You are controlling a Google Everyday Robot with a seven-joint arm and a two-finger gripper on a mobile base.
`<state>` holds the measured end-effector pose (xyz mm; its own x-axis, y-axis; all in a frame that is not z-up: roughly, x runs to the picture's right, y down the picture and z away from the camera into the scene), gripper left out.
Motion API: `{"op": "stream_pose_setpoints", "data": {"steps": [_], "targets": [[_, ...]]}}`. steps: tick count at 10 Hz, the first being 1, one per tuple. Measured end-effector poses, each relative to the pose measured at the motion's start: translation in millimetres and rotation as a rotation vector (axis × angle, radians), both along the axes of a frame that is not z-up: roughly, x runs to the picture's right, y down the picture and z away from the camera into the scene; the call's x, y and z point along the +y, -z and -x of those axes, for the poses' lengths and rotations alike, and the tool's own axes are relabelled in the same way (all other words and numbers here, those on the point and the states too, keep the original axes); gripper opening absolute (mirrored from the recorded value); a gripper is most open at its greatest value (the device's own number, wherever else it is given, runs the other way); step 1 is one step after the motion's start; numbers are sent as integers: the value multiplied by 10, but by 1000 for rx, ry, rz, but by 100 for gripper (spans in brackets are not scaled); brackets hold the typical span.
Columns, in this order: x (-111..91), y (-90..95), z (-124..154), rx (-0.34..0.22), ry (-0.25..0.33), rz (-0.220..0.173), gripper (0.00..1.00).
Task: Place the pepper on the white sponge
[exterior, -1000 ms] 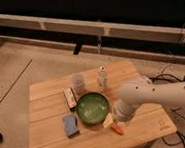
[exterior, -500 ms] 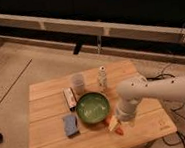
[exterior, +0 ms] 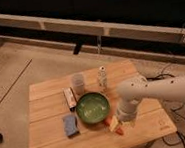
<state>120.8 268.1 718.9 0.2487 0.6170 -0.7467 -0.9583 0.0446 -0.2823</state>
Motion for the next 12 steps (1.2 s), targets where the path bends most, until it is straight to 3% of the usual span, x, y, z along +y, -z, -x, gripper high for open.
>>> {"op": "stream_pose_setpoints", "data": {"steps": [3, 6, 10, 12], "targets": [[-2, -36, -52, 24, 37, -18, 65], [-89, -147, -91, 32, 157, -9, 65], [-393, -429, 230, -55, 261, -31, 65], [-305, -520, 401, -96, 275, -7, 65]]}}
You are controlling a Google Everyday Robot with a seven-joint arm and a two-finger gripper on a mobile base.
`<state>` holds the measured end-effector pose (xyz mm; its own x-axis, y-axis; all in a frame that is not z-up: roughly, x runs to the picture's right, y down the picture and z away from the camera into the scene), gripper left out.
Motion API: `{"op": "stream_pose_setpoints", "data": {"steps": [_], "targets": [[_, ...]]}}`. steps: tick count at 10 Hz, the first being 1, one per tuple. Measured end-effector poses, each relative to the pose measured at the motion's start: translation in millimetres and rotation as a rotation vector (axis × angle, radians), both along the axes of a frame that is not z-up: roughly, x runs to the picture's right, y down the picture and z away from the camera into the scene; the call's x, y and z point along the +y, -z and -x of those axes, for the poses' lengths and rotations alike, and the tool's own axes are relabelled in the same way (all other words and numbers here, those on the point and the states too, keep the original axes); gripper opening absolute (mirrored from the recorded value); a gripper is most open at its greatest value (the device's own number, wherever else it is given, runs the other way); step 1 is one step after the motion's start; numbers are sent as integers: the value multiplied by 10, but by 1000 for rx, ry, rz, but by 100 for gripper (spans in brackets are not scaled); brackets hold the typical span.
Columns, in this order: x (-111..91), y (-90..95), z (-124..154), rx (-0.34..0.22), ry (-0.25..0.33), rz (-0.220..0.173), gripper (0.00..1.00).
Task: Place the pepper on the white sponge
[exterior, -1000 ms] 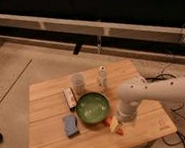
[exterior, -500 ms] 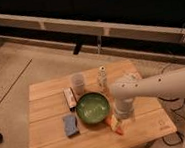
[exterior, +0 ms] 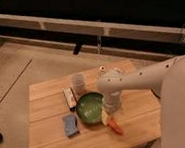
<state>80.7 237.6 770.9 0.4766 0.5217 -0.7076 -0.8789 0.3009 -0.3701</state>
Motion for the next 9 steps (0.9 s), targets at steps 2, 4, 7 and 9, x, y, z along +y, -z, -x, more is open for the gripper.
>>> {"op": "stream_pose_setpoints", "data": {"steps": [2, 4, 7, 9], "targets": [[141, -51, 61, -11, 17, 34, 65], [182, -89, 21, -2, 26, 46, 65], [273, -160, 27, 7, 31, 72, 65], [376, -195, 72, 3, 28, 96, 63]]}}
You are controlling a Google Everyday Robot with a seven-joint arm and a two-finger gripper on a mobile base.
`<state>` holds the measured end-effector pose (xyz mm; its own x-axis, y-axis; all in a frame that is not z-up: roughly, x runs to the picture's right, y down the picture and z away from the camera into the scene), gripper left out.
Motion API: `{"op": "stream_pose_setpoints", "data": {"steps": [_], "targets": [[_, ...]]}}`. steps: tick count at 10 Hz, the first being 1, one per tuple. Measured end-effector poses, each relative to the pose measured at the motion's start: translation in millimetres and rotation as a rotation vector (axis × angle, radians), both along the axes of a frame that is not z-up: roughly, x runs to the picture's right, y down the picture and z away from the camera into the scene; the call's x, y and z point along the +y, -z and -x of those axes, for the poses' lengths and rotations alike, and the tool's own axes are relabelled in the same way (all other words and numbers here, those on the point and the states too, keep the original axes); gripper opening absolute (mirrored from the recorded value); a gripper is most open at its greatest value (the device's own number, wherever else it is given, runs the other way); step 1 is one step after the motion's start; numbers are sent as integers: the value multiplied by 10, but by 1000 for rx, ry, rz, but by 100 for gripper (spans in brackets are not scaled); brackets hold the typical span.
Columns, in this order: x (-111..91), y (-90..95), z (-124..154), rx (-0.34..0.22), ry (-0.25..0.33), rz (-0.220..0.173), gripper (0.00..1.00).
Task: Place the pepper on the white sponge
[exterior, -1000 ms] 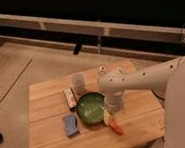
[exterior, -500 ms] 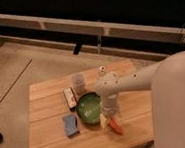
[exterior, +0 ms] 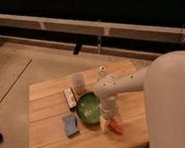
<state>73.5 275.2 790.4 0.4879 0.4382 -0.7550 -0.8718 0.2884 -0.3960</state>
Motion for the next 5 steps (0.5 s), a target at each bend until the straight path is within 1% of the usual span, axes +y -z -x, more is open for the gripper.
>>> {"op": "stream_pose_setpoints", "data": {"steps": [1, 3, 5], "targets": [[41, -11, 25, -7, -8, 8, 57], [74, -19, 49, -23, -30, 14, 34], [63, 2, 8, -13, -53, 17, 18]]}}
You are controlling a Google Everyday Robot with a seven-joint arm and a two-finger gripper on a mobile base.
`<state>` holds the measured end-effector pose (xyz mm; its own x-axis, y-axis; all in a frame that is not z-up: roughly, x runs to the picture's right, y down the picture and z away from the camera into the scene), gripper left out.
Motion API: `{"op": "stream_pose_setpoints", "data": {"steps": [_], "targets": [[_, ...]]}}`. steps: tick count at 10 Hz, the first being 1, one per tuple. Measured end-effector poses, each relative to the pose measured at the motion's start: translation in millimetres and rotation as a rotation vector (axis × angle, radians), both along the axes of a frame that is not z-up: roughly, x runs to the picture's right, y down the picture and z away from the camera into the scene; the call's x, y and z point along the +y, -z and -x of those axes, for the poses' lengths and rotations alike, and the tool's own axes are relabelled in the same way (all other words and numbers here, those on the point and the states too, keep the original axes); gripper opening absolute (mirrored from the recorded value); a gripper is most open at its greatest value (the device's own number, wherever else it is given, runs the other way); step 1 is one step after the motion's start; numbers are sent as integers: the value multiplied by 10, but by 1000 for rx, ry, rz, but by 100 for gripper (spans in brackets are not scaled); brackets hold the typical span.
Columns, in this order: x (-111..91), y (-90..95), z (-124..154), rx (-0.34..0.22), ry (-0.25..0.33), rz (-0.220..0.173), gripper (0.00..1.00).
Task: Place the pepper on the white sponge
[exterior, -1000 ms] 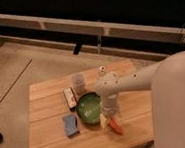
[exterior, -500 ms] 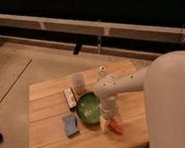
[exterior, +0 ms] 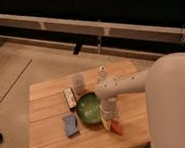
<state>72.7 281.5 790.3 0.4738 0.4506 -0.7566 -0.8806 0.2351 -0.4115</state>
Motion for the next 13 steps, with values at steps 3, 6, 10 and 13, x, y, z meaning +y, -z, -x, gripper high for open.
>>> {"op": "stream_pose_setpoints", "data": {"steps": [3, 6, 10, 13], "targets": [[-9, 152, -177, 62, -41, 3, 0], [-121, 534, -345, 134, -81, -12, 0], [-653, 905, -249, 142, -46, -102, 0], [-1072, 844, 272, 52, -12, -162, 0]]}}
